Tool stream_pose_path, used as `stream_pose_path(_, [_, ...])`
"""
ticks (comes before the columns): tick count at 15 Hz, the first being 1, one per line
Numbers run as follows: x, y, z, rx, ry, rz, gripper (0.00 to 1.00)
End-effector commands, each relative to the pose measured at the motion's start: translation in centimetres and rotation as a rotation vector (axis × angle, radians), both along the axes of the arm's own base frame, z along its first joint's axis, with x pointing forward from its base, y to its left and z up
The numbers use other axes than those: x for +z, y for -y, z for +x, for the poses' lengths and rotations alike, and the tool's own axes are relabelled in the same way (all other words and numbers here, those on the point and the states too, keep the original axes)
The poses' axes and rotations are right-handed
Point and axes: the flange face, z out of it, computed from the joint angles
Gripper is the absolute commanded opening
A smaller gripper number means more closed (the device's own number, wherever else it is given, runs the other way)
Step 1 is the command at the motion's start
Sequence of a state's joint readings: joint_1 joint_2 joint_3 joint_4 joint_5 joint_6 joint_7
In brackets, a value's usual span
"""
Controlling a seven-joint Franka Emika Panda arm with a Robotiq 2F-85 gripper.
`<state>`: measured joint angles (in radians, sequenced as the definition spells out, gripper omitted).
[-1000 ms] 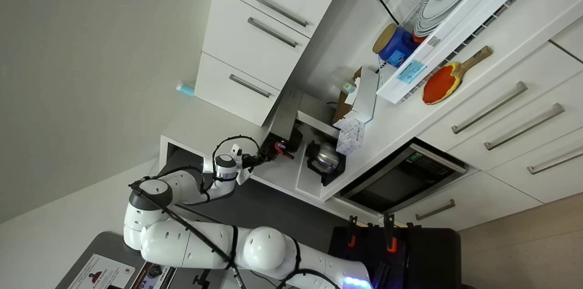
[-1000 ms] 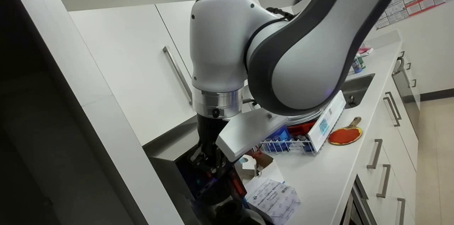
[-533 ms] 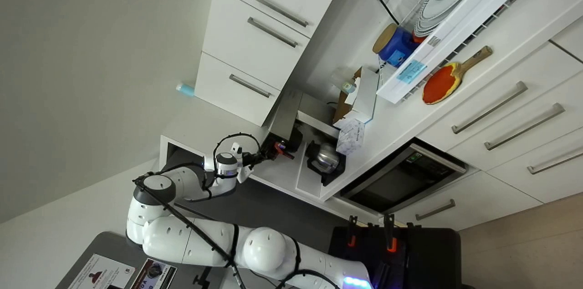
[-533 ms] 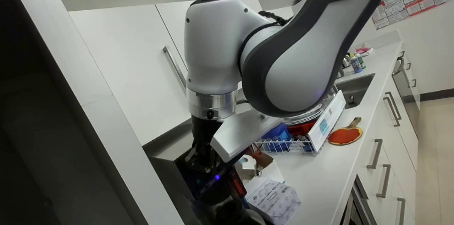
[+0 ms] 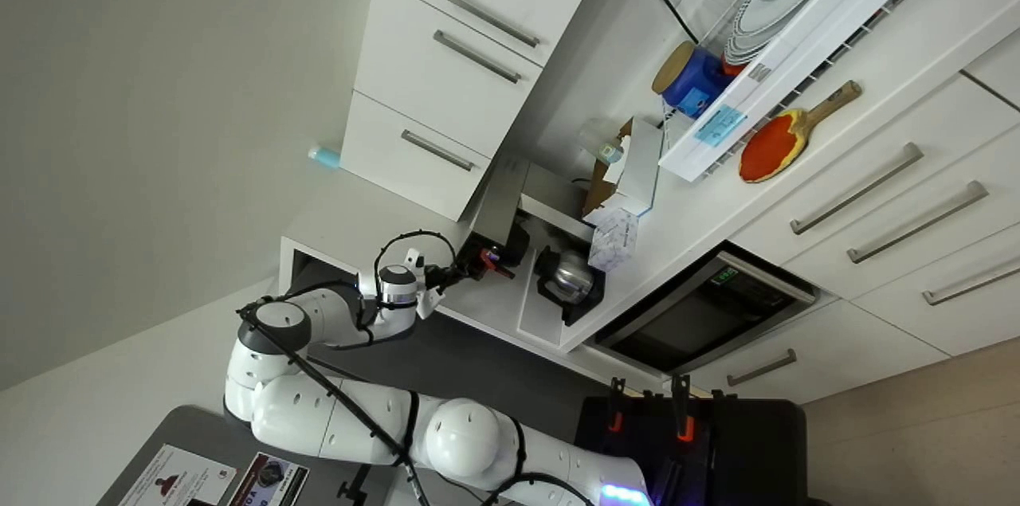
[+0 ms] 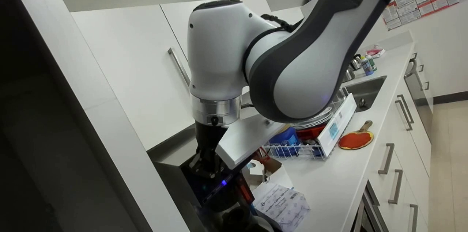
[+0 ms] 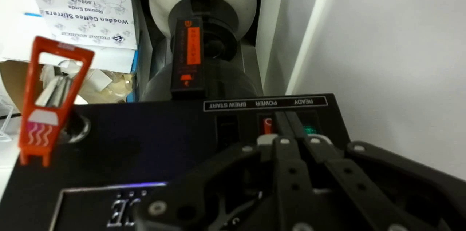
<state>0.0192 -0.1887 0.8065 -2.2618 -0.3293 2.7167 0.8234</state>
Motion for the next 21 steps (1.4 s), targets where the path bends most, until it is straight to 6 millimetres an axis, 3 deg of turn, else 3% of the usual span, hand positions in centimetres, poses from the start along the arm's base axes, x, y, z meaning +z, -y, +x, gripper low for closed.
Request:
stream_pose_path(1, [0.5, -0.5, 0.5, -0.003, 0.049, 0.010, 0.00])
stream_pose_path(8, [0.3, -1.0, -0.8, 0.015, 0.134, -0.018, 0.00])
stream_pose_path(14, [1.6, -1.0, -3.5, -0.023, 0.047, -0.023, 0.00])
stream_pose_path(21, [4.4, 2.9, -6.1, -0.163, -0.075, -0.183, 0.00])
